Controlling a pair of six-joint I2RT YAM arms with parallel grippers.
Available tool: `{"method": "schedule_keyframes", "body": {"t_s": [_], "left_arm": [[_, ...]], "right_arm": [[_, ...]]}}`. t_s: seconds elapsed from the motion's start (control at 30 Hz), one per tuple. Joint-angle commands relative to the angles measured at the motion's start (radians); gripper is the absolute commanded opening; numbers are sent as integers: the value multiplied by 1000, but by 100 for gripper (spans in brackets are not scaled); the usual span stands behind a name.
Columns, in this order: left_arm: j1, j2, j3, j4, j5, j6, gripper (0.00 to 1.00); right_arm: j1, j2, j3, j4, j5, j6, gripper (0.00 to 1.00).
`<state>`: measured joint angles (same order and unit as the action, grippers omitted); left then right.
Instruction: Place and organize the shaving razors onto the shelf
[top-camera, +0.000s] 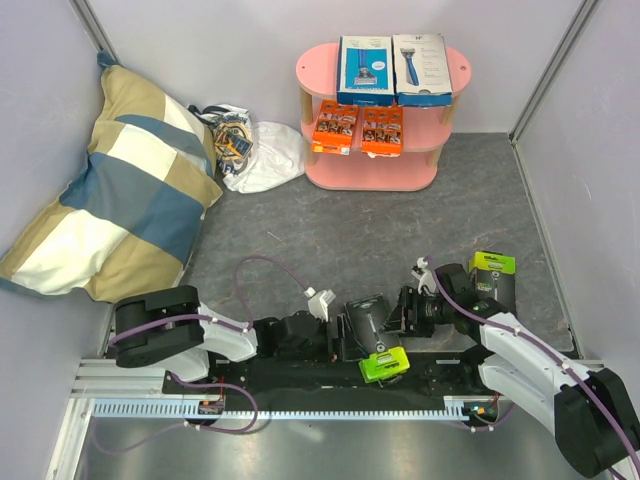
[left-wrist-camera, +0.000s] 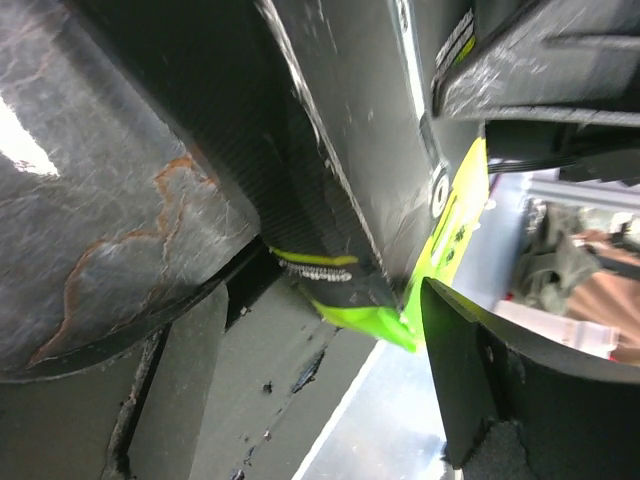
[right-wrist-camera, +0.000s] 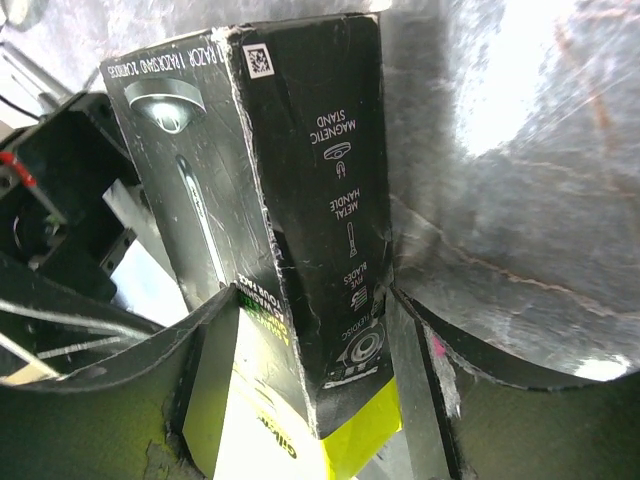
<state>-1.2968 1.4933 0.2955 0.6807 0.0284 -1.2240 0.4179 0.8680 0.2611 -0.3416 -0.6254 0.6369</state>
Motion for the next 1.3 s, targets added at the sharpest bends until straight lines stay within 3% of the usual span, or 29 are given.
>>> {"method": "schedule_keyframes", "body": {"t_s": [0.0, 0.2, 0.37, 0.5, 0.63, 0.83, 1.03, 1.07, 1.17, 1.27], "left_arm": [[16, 44, -70, 153, -51, -95, 87], [21, 223, -41, 353, 2, -130, 85], [42, 408, -88, 753, 18, -176, 79], [45, 521, -119, 979, 16, -172, 71], [45, 475, -101, 956, 21, -98, 67], [44, 270, -30, 622, -11, 21, 58], [48, 145, 65, 406, -25, 119, 40], [50, 133, 79, 386, -18, 141, 30], [68, 117, 120, 336, 7, 172, 13], [111, 96, 133, 333, 45, 182, 11]], "right_arm": [[16, -7, -34, 13, -62, 27, 66], [25, -18, -45, 61, -117, 58, 65], [33, -44, -66, 108, -154, 96, 65], [36, -67, -80, 163, -175, 130, 65], [50, -69, -83, 196, -198, 156, 65], [78, -86, -56, 222, -208, 173, 66], [78, -95, 16, 224, -189, 165, 68], [76, -95, 47, 225, -171, 164, 69], [78, -69, 124, 214, -131, 135, 73], [78, -34, 197, 202, -91, 98, 78]]}}
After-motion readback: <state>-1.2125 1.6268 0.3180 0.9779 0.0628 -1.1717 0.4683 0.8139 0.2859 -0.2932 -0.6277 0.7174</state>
